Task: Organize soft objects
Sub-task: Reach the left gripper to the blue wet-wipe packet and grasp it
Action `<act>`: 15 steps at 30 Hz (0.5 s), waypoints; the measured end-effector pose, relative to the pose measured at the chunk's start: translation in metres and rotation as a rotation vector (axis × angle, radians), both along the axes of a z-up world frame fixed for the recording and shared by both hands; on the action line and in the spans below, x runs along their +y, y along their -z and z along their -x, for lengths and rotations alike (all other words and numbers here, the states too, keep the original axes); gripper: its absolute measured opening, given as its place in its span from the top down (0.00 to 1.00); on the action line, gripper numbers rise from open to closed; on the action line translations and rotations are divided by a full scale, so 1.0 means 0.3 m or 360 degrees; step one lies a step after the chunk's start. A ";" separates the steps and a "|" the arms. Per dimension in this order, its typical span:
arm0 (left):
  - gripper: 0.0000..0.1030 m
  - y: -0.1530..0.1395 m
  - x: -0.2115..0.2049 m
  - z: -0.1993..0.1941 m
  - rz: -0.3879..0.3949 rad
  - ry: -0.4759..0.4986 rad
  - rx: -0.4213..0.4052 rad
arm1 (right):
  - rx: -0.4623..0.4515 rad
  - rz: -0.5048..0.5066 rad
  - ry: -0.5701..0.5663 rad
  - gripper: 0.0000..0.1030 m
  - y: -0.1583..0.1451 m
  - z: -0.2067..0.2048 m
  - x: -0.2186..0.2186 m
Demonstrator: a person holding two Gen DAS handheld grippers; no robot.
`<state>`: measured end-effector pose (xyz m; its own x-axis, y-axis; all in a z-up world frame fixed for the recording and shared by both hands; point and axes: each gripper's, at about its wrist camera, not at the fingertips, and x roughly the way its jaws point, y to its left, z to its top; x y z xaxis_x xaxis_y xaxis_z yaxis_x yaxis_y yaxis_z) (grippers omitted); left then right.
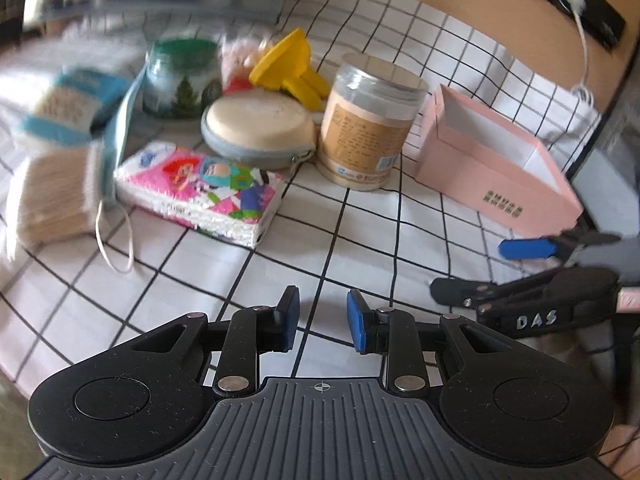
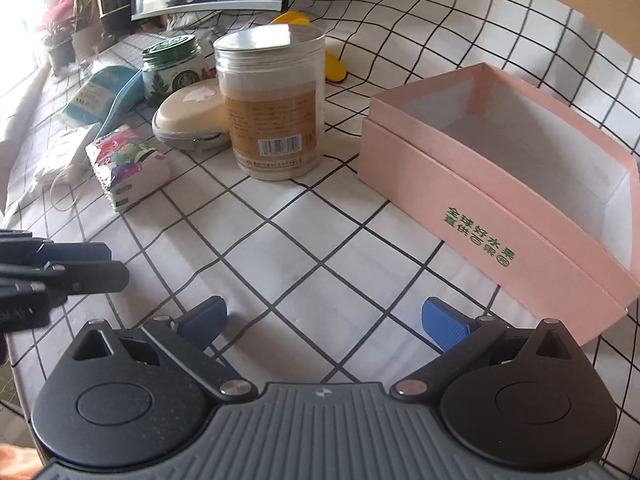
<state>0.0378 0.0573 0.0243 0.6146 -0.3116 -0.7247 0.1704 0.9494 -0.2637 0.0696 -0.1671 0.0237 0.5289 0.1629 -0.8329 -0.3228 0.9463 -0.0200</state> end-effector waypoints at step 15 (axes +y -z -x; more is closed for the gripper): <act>0.72 -0.238 0.452 -0.261 -0.0525 -0.0225 -0.0510 | -0.0239 -0.0077 0.0313 0.03 -0.244 0.047 0.257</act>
<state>0.1161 0.1930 0.0957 0.8428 0.0056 -0.5382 0.0573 0.9933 0.0999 0.0555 -0.0899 0.0967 0.6715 0.0826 -0.7364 -0.1294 0.9916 -0.0068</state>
